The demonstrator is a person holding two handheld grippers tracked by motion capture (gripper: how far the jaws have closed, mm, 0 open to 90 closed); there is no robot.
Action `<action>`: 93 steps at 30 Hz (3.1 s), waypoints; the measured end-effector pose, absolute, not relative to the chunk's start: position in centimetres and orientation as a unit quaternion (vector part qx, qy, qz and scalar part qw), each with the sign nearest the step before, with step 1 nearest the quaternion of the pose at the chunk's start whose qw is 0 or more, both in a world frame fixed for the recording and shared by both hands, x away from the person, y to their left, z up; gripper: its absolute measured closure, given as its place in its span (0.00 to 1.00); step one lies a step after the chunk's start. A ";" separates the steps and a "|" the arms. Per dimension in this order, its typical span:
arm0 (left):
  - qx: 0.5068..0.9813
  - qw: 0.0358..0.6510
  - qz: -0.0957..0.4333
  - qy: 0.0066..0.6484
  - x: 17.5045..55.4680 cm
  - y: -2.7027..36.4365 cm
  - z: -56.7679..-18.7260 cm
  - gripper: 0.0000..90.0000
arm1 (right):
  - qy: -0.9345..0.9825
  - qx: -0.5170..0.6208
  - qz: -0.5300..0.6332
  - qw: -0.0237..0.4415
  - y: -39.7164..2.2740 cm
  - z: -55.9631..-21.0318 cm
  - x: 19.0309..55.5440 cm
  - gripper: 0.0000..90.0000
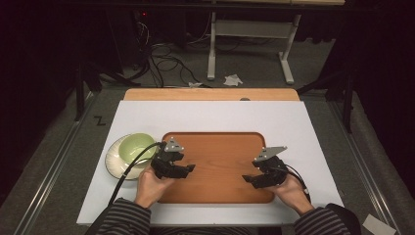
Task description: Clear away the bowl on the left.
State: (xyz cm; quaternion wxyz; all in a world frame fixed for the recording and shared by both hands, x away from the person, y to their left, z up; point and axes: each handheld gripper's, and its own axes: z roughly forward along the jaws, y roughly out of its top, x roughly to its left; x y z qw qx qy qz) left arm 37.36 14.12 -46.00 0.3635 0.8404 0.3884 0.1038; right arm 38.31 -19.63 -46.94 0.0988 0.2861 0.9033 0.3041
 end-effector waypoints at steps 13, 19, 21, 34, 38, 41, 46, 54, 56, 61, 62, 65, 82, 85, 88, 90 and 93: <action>0.836 0.366 0.107 0.395 37.5 14.5 -45.7 0.45 | 0.905 0.285 0.300 0.095 -19.6 -47.0 38.4 0.39; 0.834 0.367 0.112 0.397 37.5 14.7 -45.5 0.45 | 0.905 0.286 0.301 0.092 -19.7 -47.0 38.4 0.39; 0.832 0.369 0.113 0.398 37.5 14.7 -45.5 0.45 | 0.906 0.286 0.298 0.090 -19.6 -47.2 38.5 0.38; 0.825 0.376 0.126 0.403 37.5 15.6 -44.9 0.44 | 0.900 0.288 0.310 0.102 -19.8 -46.7 38.4 0.39; 0.819 0.380 0.134 0.409 37.5 15.9 -44.5 0.42 | 0.897 0.291 0.316 0.099 -19.8 -46.7 38.4 0.39; 0.815 0.382 0.135 0.414 37.5 16.3 -44.3 0.40 | 0.899 0.291 0.313 0.096 -19.8 -46.8 38.4 0.39; 0.810 0.384 0.133 0.423 37.6 17.0 -43.9 0.42 | 0.899 0.291 0.313 0.094 -19.8 -46.7 38.4 0.39; 0.797 0.374 0.165 0.444 37.6 19.3 -43.0 0.46 | 0.903 0.286 0.308 0.092 -19.7 -46.8 38.4 0.40; 0.796 0.369 0.173 0.449 37.6 19.9 -42.9 0.47 | 0.901 0.285 0.312 0.095 -19.7 -46.8 38.4 0.40; 0.774 0.375 0.194 0.472 37.7 21.8 -42.4 0.48 | 0.900 0.288 0.314 0.095 -19.7 -46.7 38.2 0.40; 0.770 0.375 0.195 0.477 37.7 22.1 -42.4 0.48 | 0.900 0.286 0.314 0.097 -19.8 -46.7 38.3 0.41; 0.762 0.368 0.199 0.494 37.8 23.1 -42.4 0.47 | 0.901 0.286 0.312 0.096 -19.7 -46.7 38.3 0.41; 0.720 0.348 0.211 0.563 38.2 27.5 -42.9 0.44 | 0.899 0.287 0.317 0.099 -19.8 -46.5 38.1 0.41; 0.715 0.341 0.212 0.573 38.5 28.1 -43.1 0.44 | 0.899 0.289 0.313 0.097 -19.8 -46.6 38.3 0.41; 0.709 0.336 0.211 0.584 38.6 28.7 -43.4 0.44 | 0.900 0.286 0.313 0.100 -19.8 -46.6 38.2 0.41; 0.703 0.335 0.210 0.591 38.6 29.1 -43.5 0.43 | 0.899 0.288 0.314 0.099 -19.7 -46.5 38.1 0.41; 0.692 0.339 0.207 0.603 38.6 29.9 -43.7 0.43 | 0.899 0.287 0.316 0.099 -19.8 -46.5 38.1 0.41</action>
